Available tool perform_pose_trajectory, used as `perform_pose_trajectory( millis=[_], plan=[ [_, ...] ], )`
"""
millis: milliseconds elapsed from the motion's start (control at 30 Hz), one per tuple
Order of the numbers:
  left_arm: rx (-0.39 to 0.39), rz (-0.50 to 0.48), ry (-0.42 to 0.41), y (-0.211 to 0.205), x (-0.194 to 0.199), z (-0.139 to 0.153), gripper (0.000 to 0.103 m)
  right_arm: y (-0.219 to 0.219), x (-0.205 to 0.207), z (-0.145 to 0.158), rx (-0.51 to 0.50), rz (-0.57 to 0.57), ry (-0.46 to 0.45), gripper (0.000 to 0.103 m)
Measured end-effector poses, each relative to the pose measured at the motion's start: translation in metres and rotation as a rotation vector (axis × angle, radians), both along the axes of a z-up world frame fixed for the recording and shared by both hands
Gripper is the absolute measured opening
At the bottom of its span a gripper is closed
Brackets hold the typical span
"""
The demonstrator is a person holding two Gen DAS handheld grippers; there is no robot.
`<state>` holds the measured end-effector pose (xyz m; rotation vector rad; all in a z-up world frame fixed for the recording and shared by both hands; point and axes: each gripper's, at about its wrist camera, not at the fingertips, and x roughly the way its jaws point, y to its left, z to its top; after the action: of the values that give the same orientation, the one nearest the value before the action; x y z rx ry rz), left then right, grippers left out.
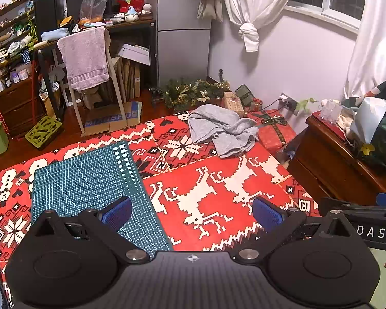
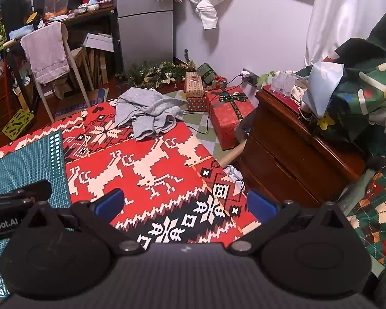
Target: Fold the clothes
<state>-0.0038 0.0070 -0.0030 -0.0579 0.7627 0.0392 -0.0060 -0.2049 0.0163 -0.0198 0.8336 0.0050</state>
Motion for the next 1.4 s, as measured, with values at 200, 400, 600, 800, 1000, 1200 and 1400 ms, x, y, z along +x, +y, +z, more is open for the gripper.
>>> perform_pose_trajectory(
  millis=[200,400,600,800,1000,1200,1400],
  plan=[
    [-0.008,0.015,0.0,0.001,0.002,-0.003,0.101,0.002,0.002,-0.004,-0.005,0.001,0.002,0.103],
    [-0.03,0.036,-0.018,0.006,0.005,-0.008,0.101,0.009,0.004,-0.008,-0.043,0.024,-0.008,0.103],
    [0.017,0.031,-0.07,0.007,0.004,-0.017,0.101,0.014,0.006,-0.016,-0.063,0.042,-0.034,0.103],
    [-0.016,0.025,-0.026,0.011,0.017,-0.035,0.101,0.014,0.017,-0.032,-0.072,0.05,-0.026,0.103],
    [0.024,0.014,-0.081,0.008,0.032,-0.05,0.1,0.011,0.037,-0.051,-0.03,0.081,-0.039,0.103],
    [0.044,0.03,-0.054,0.014,0.06,-0.064,0.099,0.021,0.06,-0.07,-0.11,0.113,-0.089,0.103],
    [0.071,0.024,-0.093,0.022,0.094,-0.074,0.099,0.026,0.104,-0.09,-0.134,0.12,-0.111,0.103]
  ],
)
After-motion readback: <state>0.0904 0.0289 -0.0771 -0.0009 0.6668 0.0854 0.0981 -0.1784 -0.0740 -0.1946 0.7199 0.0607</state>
